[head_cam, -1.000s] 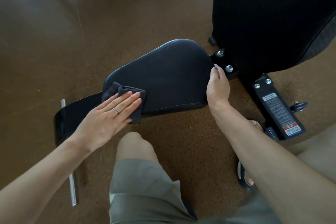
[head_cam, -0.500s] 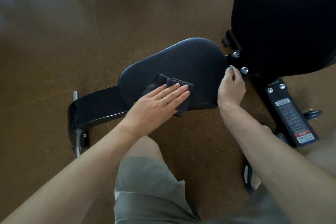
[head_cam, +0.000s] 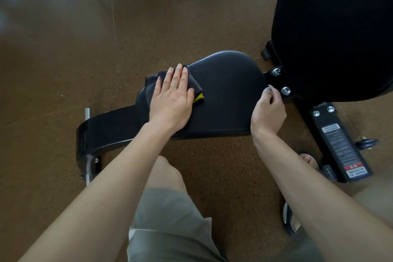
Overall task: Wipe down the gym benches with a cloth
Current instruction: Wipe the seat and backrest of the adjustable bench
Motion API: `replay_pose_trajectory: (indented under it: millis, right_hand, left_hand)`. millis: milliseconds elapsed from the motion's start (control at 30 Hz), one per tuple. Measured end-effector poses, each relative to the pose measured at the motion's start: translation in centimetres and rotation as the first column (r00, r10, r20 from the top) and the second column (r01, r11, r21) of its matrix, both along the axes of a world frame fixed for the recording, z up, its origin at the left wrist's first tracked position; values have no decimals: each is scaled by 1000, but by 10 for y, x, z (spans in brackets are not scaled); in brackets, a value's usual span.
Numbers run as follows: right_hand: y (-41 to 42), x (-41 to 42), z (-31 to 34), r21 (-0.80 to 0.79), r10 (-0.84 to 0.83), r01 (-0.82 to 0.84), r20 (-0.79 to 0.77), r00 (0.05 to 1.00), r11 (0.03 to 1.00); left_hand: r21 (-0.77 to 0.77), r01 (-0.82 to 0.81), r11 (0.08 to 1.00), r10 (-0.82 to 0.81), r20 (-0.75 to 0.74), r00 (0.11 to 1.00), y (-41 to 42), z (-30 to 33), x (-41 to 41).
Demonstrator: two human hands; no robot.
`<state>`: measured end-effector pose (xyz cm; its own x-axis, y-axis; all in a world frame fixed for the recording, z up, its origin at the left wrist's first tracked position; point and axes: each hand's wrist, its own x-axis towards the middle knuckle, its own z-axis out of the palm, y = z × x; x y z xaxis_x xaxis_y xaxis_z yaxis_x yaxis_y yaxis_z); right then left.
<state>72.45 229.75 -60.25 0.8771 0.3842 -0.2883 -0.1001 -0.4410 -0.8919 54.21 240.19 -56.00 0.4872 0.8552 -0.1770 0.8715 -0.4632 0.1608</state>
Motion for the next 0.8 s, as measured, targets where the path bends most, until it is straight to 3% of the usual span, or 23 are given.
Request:
replay_pose_trajectory:
  millis: [100, 267, 400, 500, 800]
  right_hand:
    - [-1, 0, 1, 16, -1, 1, -4, 1000, 1000]
    - [-3, 0, 0, 47, 3, -1, -38, 999, 999]
    - [-3, 1, -2, 49, 20, -19, -26, 999, 999]
    - [-4, 3, 1, 28, 36, -36, -18, 999, 999]
    - [-15, 15, 3, 49, 220, -216, -80, 972, 975]
  left_hand:
    - [-27, 26, 999, -26, 7, 1000, -6, -1, 30]
    - [37, 281, 959, -281, -9, 960, -77, -10, 31]
    - [7, 337, 941, -337, 15, 941, -44, -14, 55]
    - [3, 289, 957, -289, 17, 957, -16, -16, 88]
    - [87, 472, 877, -477, 46, 878, -67, -21, 54]
